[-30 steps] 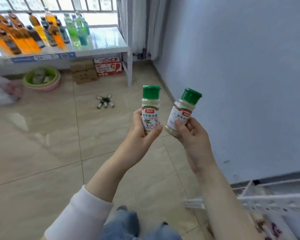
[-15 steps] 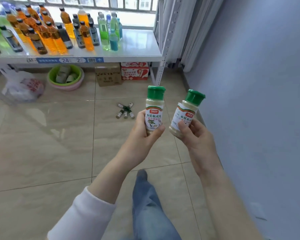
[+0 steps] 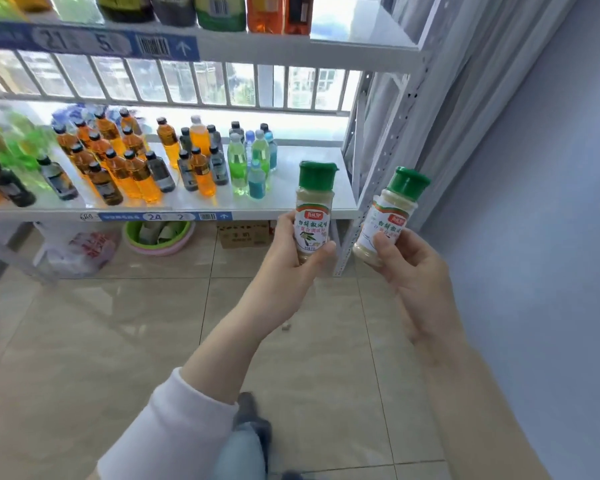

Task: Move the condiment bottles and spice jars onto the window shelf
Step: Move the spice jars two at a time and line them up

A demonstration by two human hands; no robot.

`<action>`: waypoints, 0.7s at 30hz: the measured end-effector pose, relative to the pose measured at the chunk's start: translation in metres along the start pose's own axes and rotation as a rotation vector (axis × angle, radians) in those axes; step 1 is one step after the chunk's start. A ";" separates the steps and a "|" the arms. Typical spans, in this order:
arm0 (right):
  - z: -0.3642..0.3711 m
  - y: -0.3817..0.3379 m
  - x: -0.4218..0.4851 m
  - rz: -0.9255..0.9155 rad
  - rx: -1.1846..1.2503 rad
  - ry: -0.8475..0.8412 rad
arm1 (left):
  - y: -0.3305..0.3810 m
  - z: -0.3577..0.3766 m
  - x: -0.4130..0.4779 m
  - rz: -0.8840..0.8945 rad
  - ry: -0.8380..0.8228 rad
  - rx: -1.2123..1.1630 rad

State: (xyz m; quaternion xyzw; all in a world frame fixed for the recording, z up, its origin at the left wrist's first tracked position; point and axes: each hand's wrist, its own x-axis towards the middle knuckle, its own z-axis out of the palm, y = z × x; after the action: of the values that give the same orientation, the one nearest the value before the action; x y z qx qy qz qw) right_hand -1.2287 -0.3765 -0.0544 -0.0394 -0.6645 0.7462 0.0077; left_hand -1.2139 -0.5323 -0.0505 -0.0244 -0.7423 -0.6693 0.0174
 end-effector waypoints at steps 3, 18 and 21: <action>0.020 -0.005 0.060 -0.052 0.014 -0.014 | 0.003 -0.020 0.063 0.019 0.004 0.004; 0.083 -0.053 0.308 -0.084 -0.039 0.060 | 0.022 -0.072 0.322 0.088 -0.043 0.123; 0.070 -0.063 0.366 -0.097 -0.083 0.068 | 0.027 -0.059 0.374 0.092 0.013 0.133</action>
State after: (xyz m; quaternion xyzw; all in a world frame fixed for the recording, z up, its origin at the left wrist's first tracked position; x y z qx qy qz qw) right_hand -1.6008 -0.4148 -0.0020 -0.0329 -0.6954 0.7150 0.0647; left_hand -1.5866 -0.5833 0.0038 -0.0529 -0.7832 -0.6171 0.0543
